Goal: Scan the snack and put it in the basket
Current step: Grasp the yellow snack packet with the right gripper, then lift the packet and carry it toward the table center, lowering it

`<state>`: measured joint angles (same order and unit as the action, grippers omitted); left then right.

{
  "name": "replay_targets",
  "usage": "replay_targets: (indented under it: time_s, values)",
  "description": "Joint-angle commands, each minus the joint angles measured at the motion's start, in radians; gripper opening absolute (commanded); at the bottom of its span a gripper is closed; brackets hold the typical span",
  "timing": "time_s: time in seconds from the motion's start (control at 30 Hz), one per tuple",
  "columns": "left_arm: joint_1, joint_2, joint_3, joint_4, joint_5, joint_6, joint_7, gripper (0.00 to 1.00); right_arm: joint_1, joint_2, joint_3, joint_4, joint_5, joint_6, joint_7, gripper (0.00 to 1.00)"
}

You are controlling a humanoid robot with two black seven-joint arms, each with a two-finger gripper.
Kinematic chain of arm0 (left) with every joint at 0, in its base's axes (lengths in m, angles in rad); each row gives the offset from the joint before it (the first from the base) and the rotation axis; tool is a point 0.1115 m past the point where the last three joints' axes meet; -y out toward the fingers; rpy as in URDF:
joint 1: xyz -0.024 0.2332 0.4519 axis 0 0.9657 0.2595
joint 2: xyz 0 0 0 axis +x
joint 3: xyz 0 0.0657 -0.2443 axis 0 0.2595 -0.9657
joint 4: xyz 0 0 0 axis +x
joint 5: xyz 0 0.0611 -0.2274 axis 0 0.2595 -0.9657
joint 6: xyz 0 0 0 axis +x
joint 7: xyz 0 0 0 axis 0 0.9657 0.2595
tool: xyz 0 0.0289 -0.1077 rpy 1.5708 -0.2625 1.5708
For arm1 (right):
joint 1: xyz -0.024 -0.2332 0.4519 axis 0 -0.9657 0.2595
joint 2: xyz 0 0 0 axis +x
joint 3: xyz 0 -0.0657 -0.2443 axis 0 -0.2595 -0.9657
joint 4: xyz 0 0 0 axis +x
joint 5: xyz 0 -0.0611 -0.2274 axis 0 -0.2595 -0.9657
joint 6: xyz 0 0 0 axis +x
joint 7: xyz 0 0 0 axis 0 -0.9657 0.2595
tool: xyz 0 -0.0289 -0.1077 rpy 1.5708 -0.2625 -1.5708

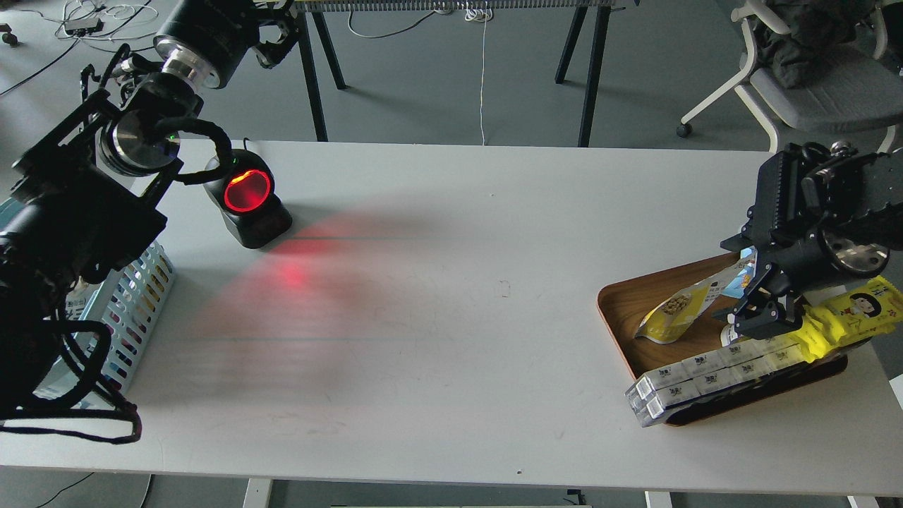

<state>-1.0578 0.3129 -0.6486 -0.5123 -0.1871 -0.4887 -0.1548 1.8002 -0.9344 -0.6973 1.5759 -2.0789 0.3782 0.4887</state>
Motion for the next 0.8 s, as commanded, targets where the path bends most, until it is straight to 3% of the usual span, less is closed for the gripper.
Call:
replay_targets:
  time_s: [0.0, 0.33, 0.5, 0.77]
  values:
    - [0.002, -0.002, 0.001, 0.000, 0.000, 0.000, 0.000, 1.00, -0.030, 0.023, 0.002, -0.045, 0.002, -0.002, 0.000, 0.76]
    - [0.002, 0.000, 0.001, 0.003, 0.000, 0.000, 0.000, 1.00, -0.073, 0.055, 0.010, -0.117, 0.019, -0.007, 0.000, 0.49]
    - [0.002, 0.000, 0.001, 0.005, 0.000, 0.000, 0.000, 1.00, -0.076, 0.060, 0.010, -0.117, 0.022, -0.008, 0.000, 0.29]
    - [0.002, 0.000, 0.001, 0.009, 0.000, 0.000, 0.000, 1.00, -0.079, 0.080, 0.013, -0.117, 0.049, -0.008, 0.000, 0.16]
